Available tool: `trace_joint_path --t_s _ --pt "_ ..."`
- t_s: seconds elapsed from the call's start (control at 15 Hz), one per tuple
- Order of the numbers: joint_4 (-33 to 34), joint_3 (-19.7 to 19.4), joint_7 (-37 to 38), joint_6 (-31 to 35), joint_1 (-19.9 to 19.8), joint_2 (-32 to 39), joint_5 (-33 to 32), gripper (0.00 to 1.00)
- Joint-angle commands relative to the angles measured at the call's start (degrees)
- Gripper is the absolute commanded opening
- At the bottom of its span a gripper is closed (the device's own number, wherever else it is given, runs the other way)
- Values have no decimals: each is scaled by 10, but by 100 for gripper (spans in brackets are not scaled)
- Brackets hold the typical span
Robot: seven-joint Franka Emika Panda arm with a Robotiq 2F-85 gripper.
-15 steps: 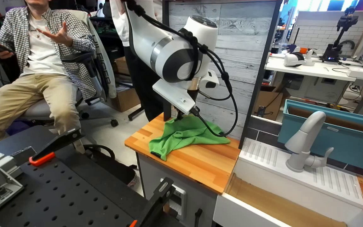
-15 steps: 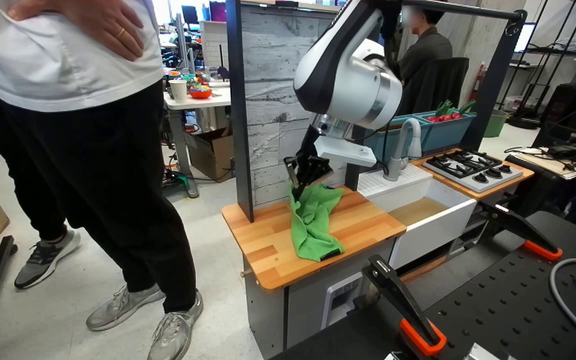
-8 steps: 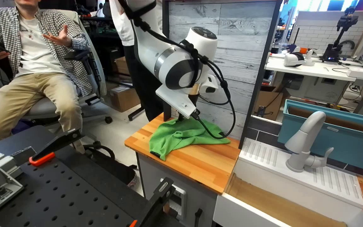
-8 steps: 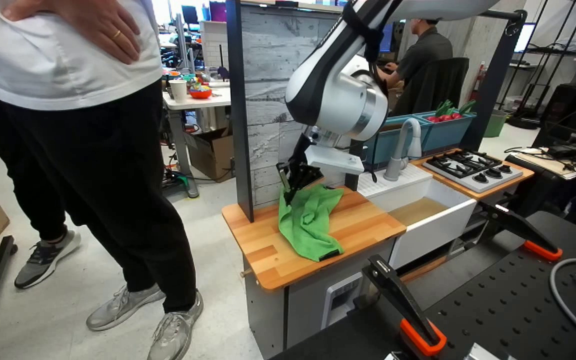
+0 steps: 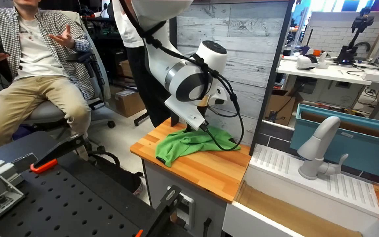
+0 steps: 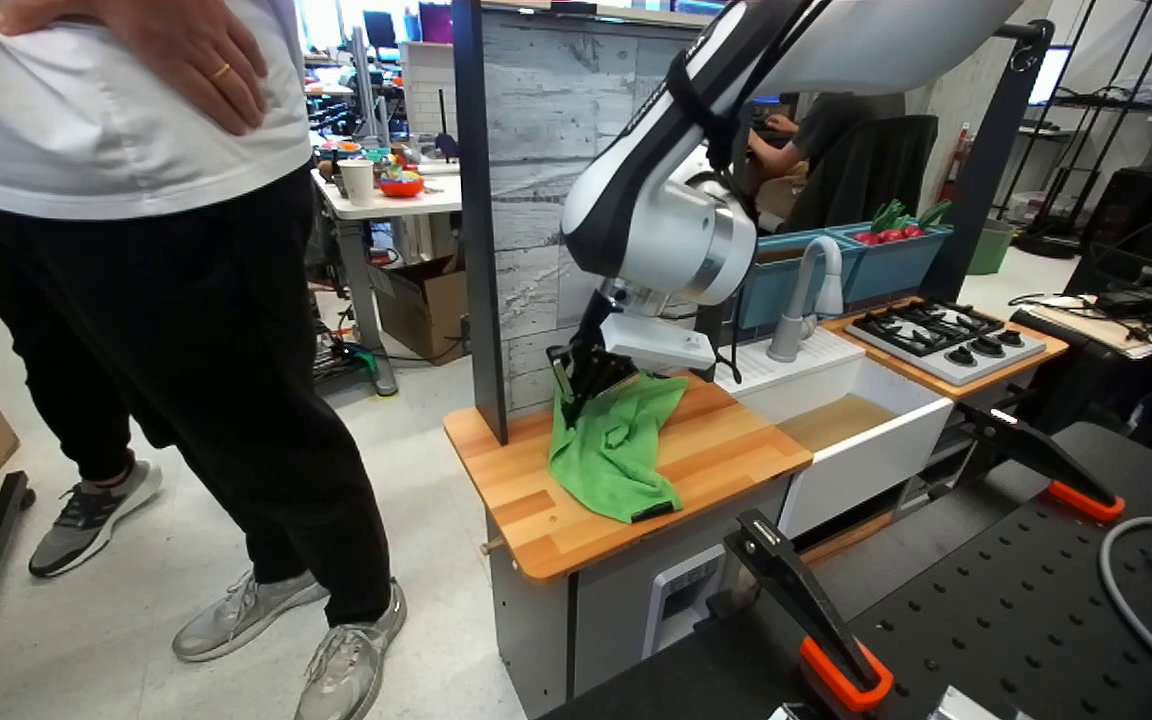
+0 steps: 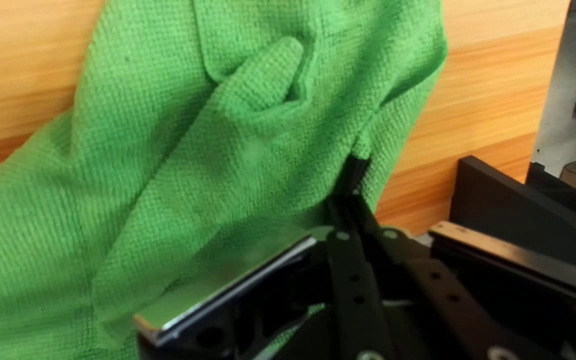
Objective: Unfold the green cloth
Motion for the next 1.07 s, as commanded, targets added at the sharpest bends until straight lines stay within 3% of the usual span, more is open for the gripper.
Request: trace_joint_path --t_s 0.0,0.6,1.0 --pt "52 -12 -1 -32 12 29 0 31" --pt "61 -18 -2 -49 14 25 3 96" --pt "17 -13 -6 -31 3 -5 7 100"
